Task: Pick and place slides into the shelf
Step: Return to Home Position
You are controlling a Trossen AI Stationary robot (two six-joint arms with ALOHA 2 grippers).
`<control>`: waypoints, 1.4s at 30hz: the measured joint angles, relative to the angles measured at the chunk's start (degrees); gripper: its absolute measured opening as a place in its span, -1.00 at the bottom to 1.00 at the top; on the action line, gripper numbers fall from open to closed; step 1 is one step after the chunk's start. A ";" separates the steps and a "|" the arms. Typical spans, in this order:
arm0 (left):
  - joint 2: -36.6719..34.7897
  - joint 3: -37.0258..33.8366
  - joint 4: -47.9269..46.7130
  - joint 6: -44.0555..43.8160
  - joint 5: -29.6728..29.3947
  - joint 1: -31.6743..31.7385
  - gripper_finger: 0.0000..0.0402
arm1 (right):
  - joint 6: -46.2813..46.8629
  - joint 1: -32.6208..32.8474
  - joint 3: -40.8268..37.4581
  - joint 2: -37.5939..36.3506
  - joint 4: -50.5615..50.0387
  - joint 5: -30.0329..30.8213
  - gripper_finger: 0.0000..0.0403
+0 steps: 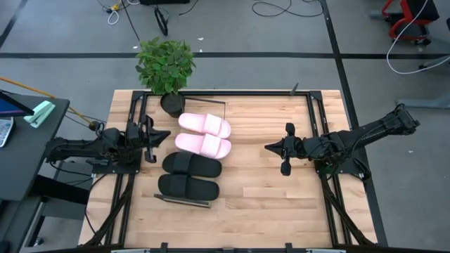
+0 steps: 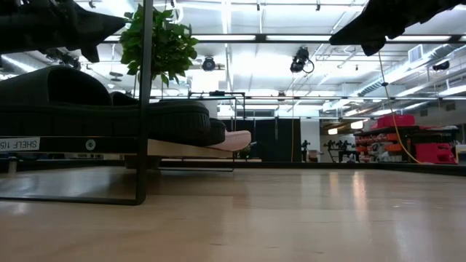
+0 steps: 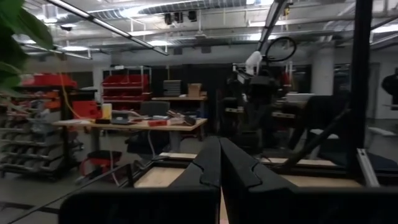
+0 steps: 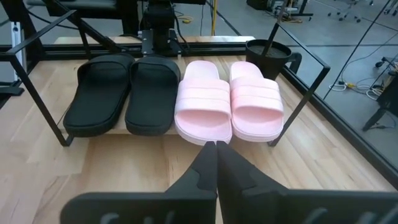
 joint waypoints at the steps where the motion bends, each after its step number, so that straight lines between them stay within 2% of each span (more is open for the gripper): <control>1: 0.01 0.00 -0.09 -0.29 0.48 0.00 -0.99 | 0.00 -0.02 0.00 0.00 0.00 0.00 -1.00; 11: 0.20 -0.04 -0.03 -2.22 2.67 -0.20 -0.99 | 0.15 -0.02 0.00 0.00 0.00 -0.06 -1.00; 14: 0.24 -2.92 5.15 -2.22 4.08 -0.20 -0.99 | 0.17 0.00 0.00 0.00 0.01 -0.40 -1.00; 18: 0.28 -3.48 6.69 -1.98 4.13 -0.17 -0.99 | 0.64 0.01 0.00 0.00 0.02 -0.66 -1.00; 23: 0.26 -3.52 5.51 -1.67 5.68 -0.17 -0.99 | 1.29 0.01 0.00 0.00 0.00 -1.11 -1.00; 30: 0.26 -3.56 -2.03 -1.90 10.66 -0.13 -0.99 | 1.74 0.67 -0.16 0.00 -1.60 -2.23 -1.00; 35: 0.26 -3.58 -4.83 -2.26 10.58 -0.12 -0.99 | 5.31 2.55 -4.82 -0.15 1.33 -2.29 -1.00; 42: 0.26 -3.58 -10.07 -3.97 9.14 -0.13 -0.99 | 9.46 5.33 -14.38 -0.15 14.22 -2.14 -1.00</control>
